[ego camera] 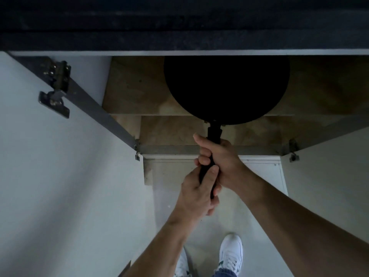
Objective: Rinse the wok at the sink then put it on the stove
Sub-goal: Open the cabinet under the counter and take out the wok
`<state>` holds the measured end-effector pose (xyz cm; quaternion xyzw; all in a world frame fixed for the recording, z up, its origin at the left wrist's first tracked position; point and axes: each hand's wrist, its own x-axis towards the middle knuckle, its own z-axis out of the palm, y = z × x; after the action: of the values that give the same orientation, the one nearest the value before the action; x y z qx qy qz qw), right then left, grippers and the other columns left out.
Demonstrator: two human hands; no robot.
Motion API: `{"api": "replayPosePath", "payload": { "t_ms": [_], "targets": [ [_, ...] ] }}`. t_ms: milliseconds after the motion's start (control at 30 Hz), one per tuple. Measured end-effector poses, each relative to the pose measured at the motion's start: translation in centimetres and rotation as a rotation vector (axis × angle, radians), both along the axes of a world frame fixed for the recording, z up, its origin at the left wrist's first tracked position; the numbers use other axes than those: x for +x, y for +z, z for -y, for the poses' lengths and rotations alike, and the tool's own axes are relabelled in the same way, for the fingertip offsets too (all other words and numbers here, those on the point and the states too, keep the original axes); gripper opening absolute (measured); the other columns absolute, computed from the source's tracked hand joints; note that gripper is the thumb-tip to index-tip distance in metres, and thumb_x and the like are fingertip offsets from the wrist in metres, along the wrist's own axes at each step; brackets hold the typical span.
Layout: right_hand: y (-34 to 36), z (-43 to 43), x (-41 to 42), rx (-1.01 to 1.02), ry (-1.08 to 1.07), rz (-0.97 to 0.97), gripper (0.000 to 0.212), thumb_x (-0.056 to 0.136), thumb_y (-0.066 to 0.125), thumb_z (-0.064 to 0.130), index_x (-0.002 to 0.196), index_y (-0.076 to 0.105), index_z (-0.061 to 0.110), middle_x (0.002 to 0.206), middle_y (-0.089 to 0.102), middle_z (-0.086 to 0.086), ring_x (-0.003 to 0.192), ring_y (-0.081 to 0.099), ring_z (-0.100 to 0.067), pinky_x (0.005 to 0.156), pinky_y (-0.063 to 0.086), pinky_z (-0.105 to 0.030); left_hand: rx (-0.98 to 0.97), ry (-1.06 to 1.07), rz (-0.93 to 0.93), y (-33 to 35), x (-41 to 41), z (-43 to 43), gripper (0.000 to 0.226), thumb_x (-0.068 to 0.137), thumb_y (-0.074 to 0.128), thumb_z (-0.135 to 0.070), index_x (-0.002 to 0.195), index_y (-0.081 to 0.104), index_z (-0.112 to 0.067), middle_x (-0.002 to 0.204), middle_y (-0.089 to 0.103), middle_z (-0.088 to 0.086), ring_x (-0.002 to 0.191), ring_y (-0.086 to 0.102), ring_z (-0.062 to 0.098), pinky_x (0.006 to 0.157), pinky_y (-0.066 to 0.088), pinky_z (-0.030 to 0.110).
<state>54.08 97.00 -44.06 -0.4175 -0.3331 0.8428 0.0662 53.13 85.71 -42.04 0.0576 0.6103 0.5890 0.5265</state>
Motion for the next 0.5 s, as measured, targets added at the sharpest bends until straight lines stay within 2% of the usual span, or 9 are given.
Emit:
{"api": "replayPosePath", "payload": {
  "t_ms": [200,500],
  "targets": [
    [2.6,4.0,4.9,0.002,0.006,0.087,0.032,0.092,0.068,0.006,0.069,0.046,0.014,0.046,0.037,0.005,0.036,0.038,-0.012,0.051,0.050,-0.029,-0.039,0.012,0.044,2.9,5.1,3.8,0.026,0.100,0.044,-0.032,0.087,0.048,-0.009,0.058,0.045,0.000,0.039,0.028,0.012,0.034,0.023,0.020],
    [10.0,13.1,13.4,-0.070,-0.051,0.117,0.030,0.095,0.063,0.003,0.073,0.046,0.015,0.047,0.042,0.004,0.037,0.041,-0.012,0.053,0.054,-0.030,-0.126,-0.075,0.111,10.5,12.4,12.8,0.027,0.101,0.045,-0.027,0.087,0.049,-0.004,0.055,0.043,0.004,0.033,0.029,0.009,0.034,0.022,0.018]
  ]
}}
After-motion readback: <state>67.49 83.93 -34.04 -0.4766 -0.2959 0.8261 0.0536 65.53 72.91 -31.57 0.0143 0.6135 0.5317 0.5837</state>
